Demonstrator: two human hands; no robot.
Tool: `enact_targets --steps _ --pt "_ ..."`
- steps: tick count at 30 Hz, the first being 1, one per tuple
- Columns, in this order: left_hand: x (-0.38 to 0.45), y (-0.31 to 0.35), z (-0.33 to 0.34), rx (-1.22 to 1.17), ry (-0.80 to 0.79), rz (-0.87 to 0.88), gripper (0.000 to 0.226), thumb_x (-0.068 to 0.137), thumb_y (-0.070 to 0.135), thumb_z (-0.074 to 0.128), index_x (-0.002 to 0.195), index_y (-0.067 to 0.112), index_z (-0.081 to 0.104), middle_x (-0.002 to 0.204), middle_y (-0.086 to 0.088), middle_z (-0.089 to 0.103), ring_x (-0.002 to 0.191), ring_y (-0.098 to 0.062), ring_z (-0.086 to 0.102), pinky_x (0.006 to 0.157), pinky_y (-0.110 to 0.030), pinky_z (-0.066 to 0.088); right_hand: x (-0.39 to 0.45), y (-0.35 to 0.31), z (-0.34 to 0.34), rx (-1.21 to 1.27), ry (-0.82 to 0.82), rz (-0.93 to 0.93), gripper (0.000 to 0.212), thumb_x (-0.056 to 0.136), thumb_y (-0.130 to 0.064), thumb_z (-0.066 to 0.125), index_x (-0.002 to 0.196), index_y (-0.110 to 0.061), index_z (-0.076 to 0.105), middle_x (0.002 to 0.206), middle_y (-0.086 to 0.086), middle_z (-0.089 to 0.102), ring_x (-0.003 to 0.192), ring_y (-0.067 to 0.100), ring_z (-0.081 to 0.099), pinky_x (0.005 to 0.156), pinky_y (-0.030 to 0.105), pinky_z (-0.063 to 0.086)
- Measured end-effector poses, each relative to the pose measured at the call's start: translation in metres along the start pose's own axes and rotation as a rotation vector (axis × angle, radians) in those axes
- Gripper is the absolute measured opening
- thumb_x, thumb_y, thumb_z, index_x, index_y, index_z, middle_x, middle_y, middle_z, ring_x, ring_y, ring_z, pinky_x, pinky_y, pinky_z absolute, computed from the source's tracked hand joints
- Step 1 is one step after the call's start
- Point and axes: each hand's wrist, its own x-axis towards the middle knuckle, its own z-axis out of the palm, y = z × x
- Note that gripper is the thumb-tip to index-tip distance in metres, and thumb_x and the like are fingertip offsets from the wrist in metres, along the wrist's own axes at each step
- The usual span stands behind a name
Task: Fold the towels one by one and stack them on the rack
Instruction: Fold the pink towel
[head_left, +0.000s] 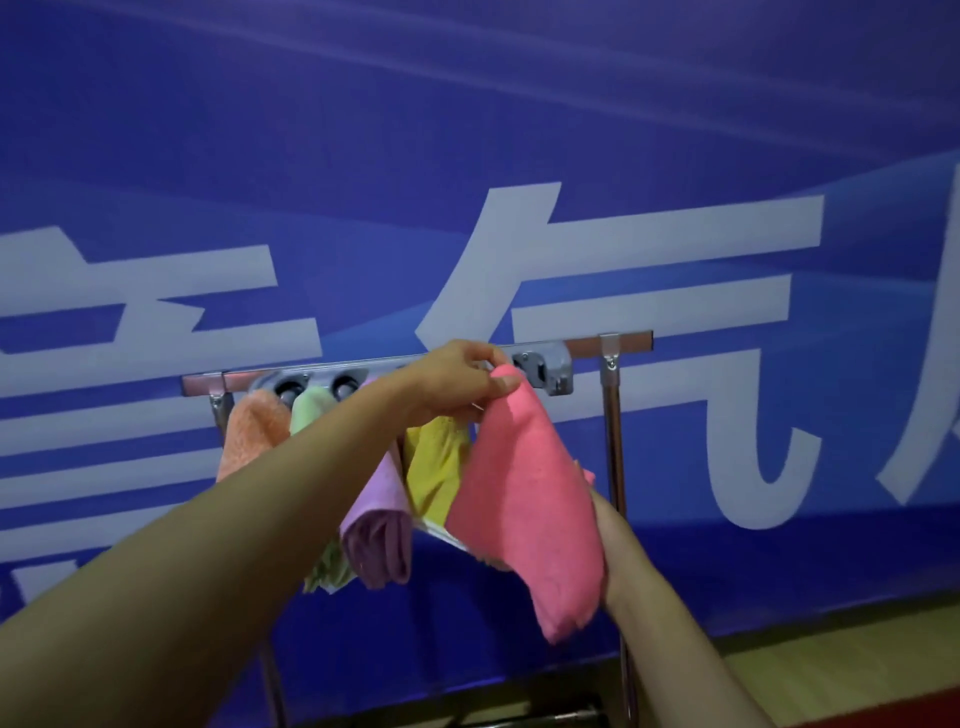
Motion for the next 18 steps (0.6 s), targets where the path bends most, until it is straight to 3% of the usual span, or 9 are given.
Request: enact_targets --steps 3,5,8,9,10,11,13,15,18 --pt "0.020 -0.001 0.002 0.079 0.118 -0.008 0.005 0.101 0.022 0.066 0.101 0.017 0.068 0.074 -0.002 0.056 0.045 -0.002 0.056 0.046 -0.016 0.049 0.012 -0.006 0.002 -0.119 0.065 0.053 0.037 0.103 -0.045 0.056 0.087 -0.013 0.063 0.075 0.009 0.065 0.068 0.022 0.060 0.062 0.032 0.046" --pt "0.034 -0.003 0.003 0.088 0.143 -0.035 0.009 0.101 0.020 0.065 0.106 0.013 0.069 0.073 -0.004 0.059 0.039 -0.001 0.056 0.045 -0.018 0.051 0.018 -0.005 -0.010 -0.200 0.152 -0.140 0.029 0.109 -0.035 0.045 0.092 -0.017 0.061 0.097 0.011 0.065 0.080 0.022 0.060 0.068 0.032 0.048" --pt "0.050 -0.004 0.006 0.185 0.152 -0.063 0.008 0.102 0.018 0.062 0.106 0.014 0.068 0.074 -0.006 0.062 0.039 -0.007 0.061 0.043 -0.021 0.053 0.045 -0.005 -0.024 -0.075 0.104 -0.183 0.023 0.110 -0.027 0.044 0.109 -0.014 0.062 0.093 0.009 0.060 0.086 0.021 0.058 0.087 0.041 0.053" --pt "0.055 -0.003 0.008 0.229 0.152 -0.059 0.007 0.102 0.017 0.061 0.105 0.014 0.067 0.075 -0.006 0.063 0.043 -0.010 0.063 0.042 -0.022 0.054 0.061 -0.002 -0.019 -0.121 0.237 -0.289 0.021 0.110 -0.025 0.045 0.117 -0.013 0.061 0.091 0.008 0.058 0.089 0.021 0.057 0.097 0.045 0.050" --pt "0.058 -0.001 0.009 0.281 0.147 -0.055 0.007 0.102 0.017 0.061 0.105 0.014 0.067 0.078 -0.007 0.064 0.049 -0.015 0.067 0.044 -0.024 0.057 0.063 -0.007 -0.011 -0.024 0.213 -0.271 0.019 0.110 -0.023 0.045 0.111 -0.013 0.061 0.087 0.007 0.060 0.089 0.022 0.059 0.096 0.044 0.051" --pt "0.061 0.002 0.010 0.339 0.133 -0.053 0.009 0.102 0.017 0.061 0.106 0.012 0.068 0.080 -0.008 0.067 0.059 -0.021 0.072 0.050 -0.026 0.061 0.049 -0.008 -0.012 -0.059 -0.007 -0.092 0.024 0.110 -0.021 0.044 0.100 -0.013 0.064 0.081 0.006 0.062 0.083 0.021 0.060 0.083 0.041 0.053" --pt "0.064 0.008 0.013 0.525 0.084 -0.044 0.019 0.101 0.020 0.061 0.112 0.008 0.072 0.091 -0.012 0.074 0.081 -0.032 0.078 0.072 -0.035 0.065 0.039 0.007 0.002 -0.133 0.126 0.055 0.033 0.109 -0.019 0.046 0.080 -0.012 0.060 0.071 0.007 0.057 0.068 0.021 0.055 0.062 0.033 0.046" --pt "0.063 0.010 0.017 0.731 0.085 -0.004 0.027 0.101 0.026 0.059 0.116 0.008 0.073 0.107 -0.013 0.077 0.096 -0.032 0.076 0.088 -0.039 0.062 0.057 0.012 0.009 -0.192 0.168 0.127 0.033 0.108 -0.019 0.050 0.077 -0.011 0.059 0.067 0.009 0.053 0.064 0.023 0.051 0.061 0.032 0.043" --pt "0.062 0.005 0.018 0.816 0.151 0.056 0.028 0.098 0.033 0.064 0.113 0.010 0.073 0.108 -0.012 0.076 0.098 -0.029 0.073 0.087 -0.039 0.061 0.063 0.019 0.022 -0.134 0.093 0.126 0.031 0.109 -0.019 0.046 0.083 -0.008 0.059 0.075 0.011 0.054 0.069 0.023 0.051 0.063 0.034 0.042"
